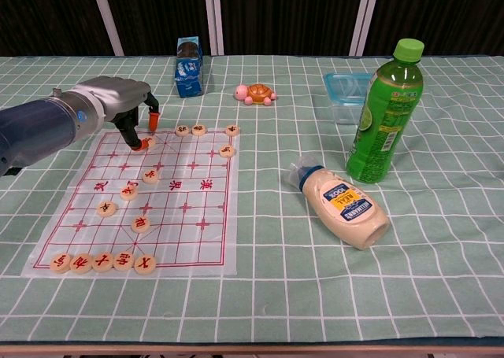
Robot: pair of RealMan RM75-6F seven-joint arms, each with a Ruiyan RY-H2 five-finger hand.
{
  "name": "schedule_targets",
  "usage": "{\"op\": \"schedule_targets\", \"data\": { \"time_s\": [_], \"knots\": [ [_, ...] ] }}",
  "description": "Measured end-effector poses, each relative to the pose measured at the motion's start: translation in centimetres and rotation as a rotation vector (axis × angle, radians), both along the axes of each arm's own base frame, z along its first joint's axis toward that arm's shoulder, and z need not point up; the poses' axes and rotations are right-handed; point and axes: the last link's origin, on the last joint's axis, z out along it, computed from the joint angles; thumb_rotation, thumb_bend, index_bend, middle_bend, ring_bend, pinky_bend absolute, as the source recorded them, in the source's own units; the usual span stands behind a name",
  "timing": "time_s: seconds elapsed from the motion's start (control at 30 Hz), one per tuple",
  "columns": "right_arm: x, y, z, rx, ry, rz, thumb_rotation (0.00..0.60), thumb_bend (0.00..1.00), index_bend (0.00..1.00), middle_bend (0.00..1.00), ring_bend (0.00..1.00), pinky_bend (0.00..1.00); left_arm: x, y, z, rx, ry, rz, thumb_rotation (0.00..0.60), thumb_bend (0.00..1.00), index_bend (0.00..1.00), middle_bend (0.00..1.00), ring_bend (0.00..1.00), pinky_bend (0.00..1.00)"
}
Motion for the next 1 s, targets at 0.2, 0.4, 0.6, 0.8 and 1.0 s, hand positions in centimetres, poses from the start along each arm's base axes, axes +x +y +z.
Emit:
{"op": "schedule_targets", "data": {
  "time_s": [0.2, 0.4, 0.6, 0.8, 1.0],
  "knots": [
    [0.03, 0.01, 0.0, 0.0, -0.001, 0.002, 0.6, 0.31, 0.0, 0.0, 0.0, 0.0, -0.04, 0.04, -0.22, -0.004, 0.001, 0.009, 0.6, 0.26, 0.47, 1.0, 0.97, 1.0],
    [0.01, 0.01, 0.02, -0.001, 0.001, 0.002, 0.6, 0.31, 0.0, 0.0, 0.0, 0.0, -0.11, -0.04, -0.52, -0.012, 0.003, 0.015, 0.6, 0.26, 0.48, 1.0, 0.97, 1.0],
    [0.0, 0.02, 0.03, -0.002, 0.001, -0.001, 0.6, 0.31, 0.0, 0.0, 0.0, 0.0, -0.24, -0.06, -0.65, -0.01, 0.006, 0.021, 0.6, 0.27, 0.49, 1.0, 0.97, 1.0],
    [-0.01, 0.02, 0.03, -0.004, 0.003, -0.002, 0.6, 0.31, 0.0, 0.0, 0.0, 0.0, -0.24, -0.01, -0.64, -0.008, 0.006, 0.02, 0.6, 0.33, 0.5, 1.0, 0.97, 1.0],
    [0.01, 0.02, 0.03, -0.006, 0.0, -0.002, 0.6, 0.31, 0.0, 0.0, 0.0, 0.0, -0.17, 0.04, -0.56, -0.004, -0.002, 0.017, 0.6, 0.36, 0.51, 1.0, 0.97, 1.0]
  ]
}}
